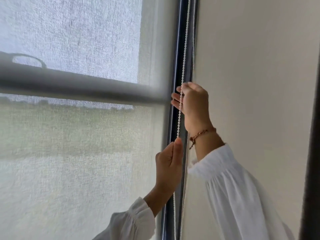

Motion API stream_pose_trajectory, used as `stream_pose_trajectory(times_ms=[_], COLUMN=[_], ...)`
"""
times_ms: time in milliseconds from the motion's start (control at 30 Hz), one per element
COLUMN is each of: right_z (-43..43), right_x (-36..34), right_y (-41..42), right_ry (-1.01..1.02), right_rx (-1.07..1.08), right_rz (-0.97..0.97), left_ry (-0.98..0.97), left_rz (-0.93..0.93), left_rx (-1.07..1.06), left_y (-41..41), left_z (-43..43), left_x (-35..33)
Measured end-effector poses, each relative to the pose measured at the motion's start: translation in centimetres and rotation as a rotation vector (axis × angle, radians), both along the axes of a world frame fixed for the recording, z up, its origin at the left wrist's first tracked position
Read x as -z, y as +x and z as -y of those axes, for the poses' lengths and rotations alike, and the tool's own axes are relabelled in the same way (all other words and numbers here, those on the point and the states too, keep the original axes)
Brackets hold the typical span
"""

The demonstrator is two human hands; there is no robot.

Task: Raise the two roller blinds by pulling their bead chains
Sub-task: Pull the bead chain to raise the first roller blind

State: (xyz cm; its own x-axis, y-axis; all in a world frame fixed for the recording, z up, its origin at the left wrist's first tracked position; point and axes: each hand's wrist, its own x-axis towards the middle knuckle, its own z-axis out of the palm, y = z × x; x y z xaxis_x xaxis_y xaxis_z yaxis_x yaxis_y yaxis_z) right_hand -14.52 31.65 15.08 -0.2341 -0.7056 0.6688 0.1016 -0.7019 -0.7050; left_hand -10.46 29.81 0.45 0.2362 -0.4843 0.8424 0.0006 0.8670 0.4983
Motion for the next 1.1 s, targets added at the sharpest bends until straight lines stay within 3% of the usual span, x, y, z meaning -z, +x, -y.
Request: stream_pose_trajectory(times_ms=[67, 167, 267, 433, 567, 667, 800, 900, 1000, 1100], right_z=[-0.2, -0.1, 0.2, 1.4, 1.5, 1.1, 0.5, 0.3, -0.1, -0.6], right_x=[-0.8, -1.1, 1.1, 6.8, 8.6, 8.8, 10.4, 13.6, 18.0, 21.5], right_y=[0.1, 0.5, 1.6, 2.7, 3.0, 3.0, 2.5, 2.4, 2.7, 2.9], right_ry=[0.057, 0.082, 0.091, -0.079, -0.214, -0.289, -0.327, -0.361, -0.383, -0.312], right_rx=[-0.171, -0.152, -0.044, 0.25, 0.376, 0.405, 0.452, 0.455, 0.471, 0.459], right_rz=[0.082, 0.084, 0.091, 0.018, -0.05, -0.058, -0.086, -0.152, -0.269, -0.312], left_ry=[0.022, 0.049, 0.104, 0.196, 0.422, 0.479, 0.381, 0.271, 0.292, 0.286], left_rz=[0.019, 0.065, 0.086, 0.173, 0.139, 0.089, 0.064, 0.157, 0.195, 0.094], left_rx=[-0.02, -0.065, -0.05, -0.095, 0.088, 0.177, 0.251, 0.282, 0.389, 0.417], left_y=[0.5, 1.0, 1.4, 3.5, 4.7, 5.2, 5.3, 4.7, 4.0, 3.4], left_z=[0.0, -0.1, -0.3, 0.2, 0.3, 1.2, 0.8, -1.1, -2.4, -2.9], left_x=[0.6, 2.0, 4.5, 8.7, 9.1, 7.6, 1.8, -3.5, -7.9, -10.1])
